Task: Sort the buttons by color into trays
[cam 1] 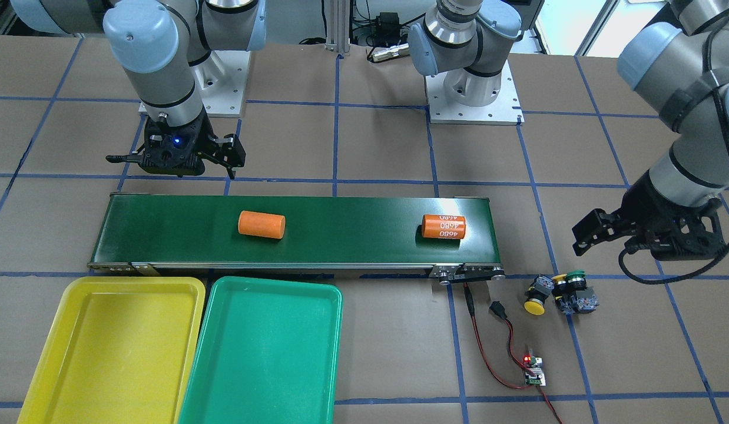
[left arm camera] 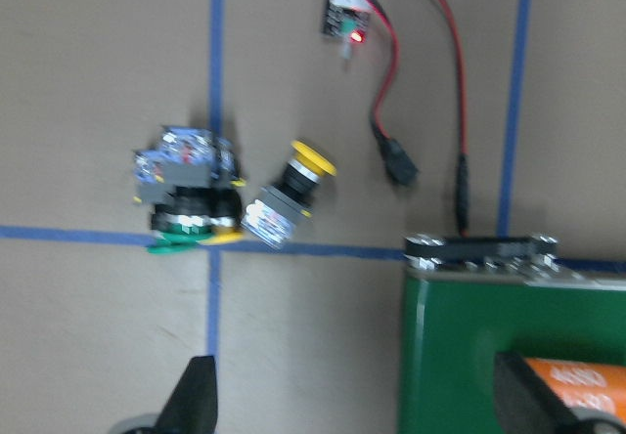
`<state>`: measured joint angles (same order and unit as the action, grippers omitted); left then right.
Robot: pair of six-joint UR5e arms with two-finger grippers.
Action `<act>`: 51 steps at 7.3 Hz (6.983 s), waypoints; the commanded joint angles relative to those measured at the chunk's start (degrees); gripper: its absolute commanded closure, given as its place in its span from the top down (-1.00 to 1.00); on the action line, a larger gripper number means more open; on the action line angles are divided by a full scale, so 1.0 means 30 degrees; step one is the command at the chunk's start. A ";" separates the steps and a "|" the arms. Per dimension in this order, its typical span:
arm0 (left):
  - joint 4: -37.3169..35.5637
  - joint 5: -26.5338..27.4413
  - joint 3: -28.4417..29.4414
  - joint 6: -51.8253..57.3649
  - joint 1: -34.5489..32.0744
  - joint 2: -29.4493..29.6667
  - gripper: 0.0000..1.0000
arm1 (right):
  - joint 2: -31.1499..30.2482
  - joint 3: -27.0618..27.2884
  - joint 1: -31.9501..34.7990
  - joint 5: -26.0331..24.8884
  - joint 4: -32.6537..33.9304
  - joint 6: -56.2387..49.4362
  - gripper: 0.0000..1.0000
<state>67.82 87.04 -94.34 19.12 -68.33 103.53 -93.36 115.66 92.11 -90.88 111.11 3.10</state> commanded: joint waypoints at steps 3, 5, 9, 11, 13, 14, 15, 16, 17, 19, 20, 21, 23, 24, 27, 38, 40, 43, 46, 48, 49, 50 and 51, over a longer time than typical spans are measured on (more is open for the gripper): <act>-0.4030 -0.0186 0.0100 0.2154 0.1039 0.3862 1.00 | -0.0082 0.0994 0.0000 0.0000 0.1218 -0.0007 1.00; -0.4268 -0.0274 -0.0249 0.2792 0.1010 0.4395 1.00 | -0.0461 0.2309 0.0000 0.0000 0.2447 -0.0007 1.00; -0.3887 -0.0245 -0.0369 0.3413 0.1039 0.5128 1.00 | -0.0463 0.2668 0.0000 0.0000 0.3100 -0.0007 1.00; -0.3858 -0.0245 -0.0369 0.3413 0.0980 0.5335 0.79 | -0.0493 0.2698 0.0000 0.0000 0.3100 -0.0007 1.00; -0.3858 -0.0216 -0.0311 0.3413 0.0922 0.5306 -0.99 | -0.0463 0.2698 0.0000 0.0000 0.3100 -0.0007 1.00; -0.3829 -0.0216 -0.0310 0.3413 0.0893 0.5306 -1.00 | -0.0463 0.2669 0.0000 0.0000 0.3100 -0.0007 1.00; -0.3712 -0.0216 -0.0310 0.3413 0.0893 0.5306 -1.00 | -0.0463 0.2697 0.0000 0.0000 0.3100 -0.0007 1.00; -0.3276 -0.0216 -0.0310 0.3384 0.0690 0.4842 -1.00 | -0.0463 0.2698 0.0000 0.0000 0.3100 -0.0007 1.00; -0.1793 -0.0245 -0.0194 0.3210 0.0543 0.4141 -1.00 | -0.0463 0.2698 0.0000 0.0000 0.3100 -0.0007 1.00; -0.0235 -0.0392 -0.0281 0.2423 -0.0885 0.2443 -1.00 | -0.0463 0.2698 0.0000 0.0000 0.3100 -0.0007 1.00; 0.0239 -0.0420 -0.0513 0.1518 -0.1852 0.1594 -1.00 | -0.0463 0.2698 0.0000 0.0000 0.3100 -0.0007 1.00; 0.0302 -0.0421 -0.1386 0.0117 -0.2992 0.0918 -1.00 | -0.0463 0.2698 0.0000 0.0000 0.3100 -0.0007 1.00; -0.0977 -0.0391 -0.4280 -0.0599 -0.3940 -0.0285 -1.00 | -0.0464 0.2698 0.0000 0.0000 0.3100 -0.0007 1.00; -0.2321 -0.0478 -0.5600 -0.0775 -0.3999 -0.0609 -1.00 | -0.0492 0.2727 0.0000 0.0000 0.3100 -0.0007 1.00; -0.2627 -0.0684 -0.6639 -0.0776 -0.4000 -0.1110 -1.00 | -0.0493 0.2931 0.0000 -0.0029 0.3245 -0.0007 1.00; -0.2089 -0.0392 -0.2333 0.5763 -0.1129 0.0347 1.00 | -0.0493 0.3548 -0.0001 -0.0058 0.4418 -0.0036 1.00; -0.3095 -0.0391 -0.2362 0.7361 -0.1129 0.1754 1.00 | -0.0463 0.3547 -0.0030 -0.0058 0.4418 -0.0036 1.00; -0.4940 -0.0362 -0.2654 0.8012 -0.1100 0.3339 1.00 | -0.0463 0.3547 -0.0030 -0.0058 0.4418 -0.0065 1.00; -0.5176 -0.0391 -0.2683 0.8013 -0.1100 0.3985 1.00 | -0.0463 0.3547 -0.0001 -0.0058 0.4447 -0.0036 1.00; -0.5176 -0.0362 -0.2654 0.8013 -0.1129 0.4250 0.74 | -0.0434 0.3576 0.0000 -0.0058 0.4447 -0.0036 1.00; -0.5147 -0.0333 -0.2683 0.7984 -0.1100 0.4280 0.61 | -0.0463 0.3577 0.0000 -0.0058 0.4447 -0.0036 1.00; -0.5118 -0.0333 -0.2683 0.7983 -0.1100 0.4280 0.61 | -0.0434 0.3577 0.0000 -0.0058 0.4505 -0.0036 1.00; -0.5117 -0.0333 -0.2712 0.7983 -0.1100 0.4280 0.61 | -0.0434 0.3577 0.0000 -0.0058 0.4506 -0.0036 1.00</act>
<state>52.43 86.03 -102.40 43.08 -71.64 116.33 -94.68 126.38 92.11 -91.05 124.57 2.99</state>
